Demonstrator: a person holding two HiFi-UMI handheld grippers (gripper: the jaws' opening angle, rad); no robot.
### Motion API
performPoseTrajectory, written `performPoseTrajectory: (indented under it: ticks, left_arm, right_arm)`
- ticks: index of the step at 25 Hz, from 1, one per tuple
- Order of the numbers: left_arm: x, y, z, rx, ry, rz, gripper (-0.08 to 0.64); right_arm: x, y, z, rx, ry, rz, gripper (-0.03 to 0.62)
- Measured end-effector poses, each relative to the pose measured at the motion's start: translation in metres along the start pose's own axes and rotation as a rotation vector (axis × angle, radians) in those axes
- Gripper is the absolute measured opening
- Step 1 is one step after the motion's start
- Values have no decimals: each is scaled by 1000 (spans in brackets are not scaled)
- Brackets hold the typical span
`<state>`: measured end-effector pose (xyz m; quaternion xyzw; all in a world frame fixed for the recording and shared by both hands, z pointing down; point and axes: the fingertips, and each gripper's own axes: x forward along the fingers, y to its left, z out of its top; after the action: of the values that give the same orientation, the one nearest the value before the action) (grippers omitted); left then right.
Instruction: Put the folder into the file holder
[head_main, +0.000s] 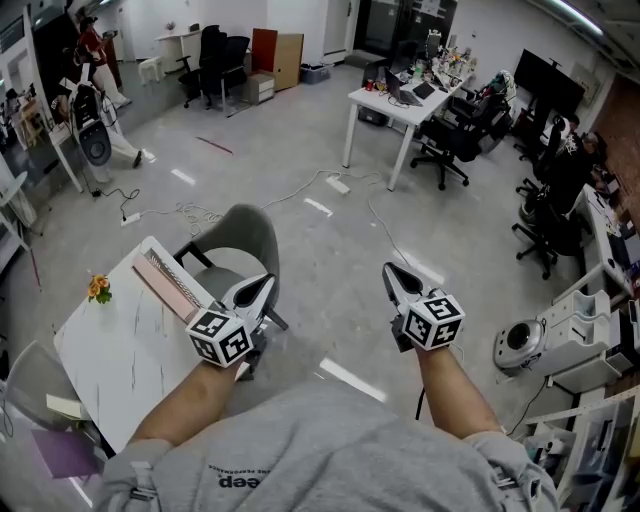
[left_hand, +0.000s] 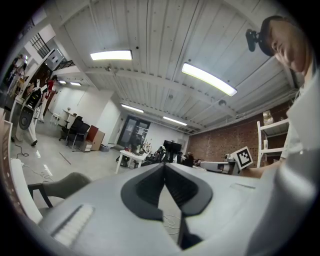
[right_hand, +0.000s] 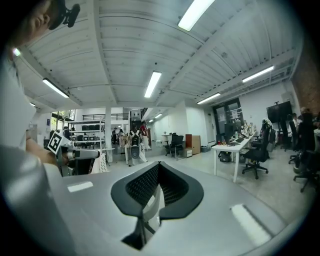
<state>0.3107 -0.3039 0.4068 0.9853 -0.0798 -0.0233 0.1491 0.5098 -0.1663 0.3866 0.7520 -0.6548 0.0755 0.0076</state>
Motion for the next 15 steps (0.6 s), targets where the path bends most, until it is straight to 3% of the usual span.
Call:
performPoseTrajectory:
  ticks: [15]
  left_arm:
    - [-2, -4, 3, -3, -7, -2, 60]
  right_arm:
    - [0, 5, -1, -41, 20, 13, 3]
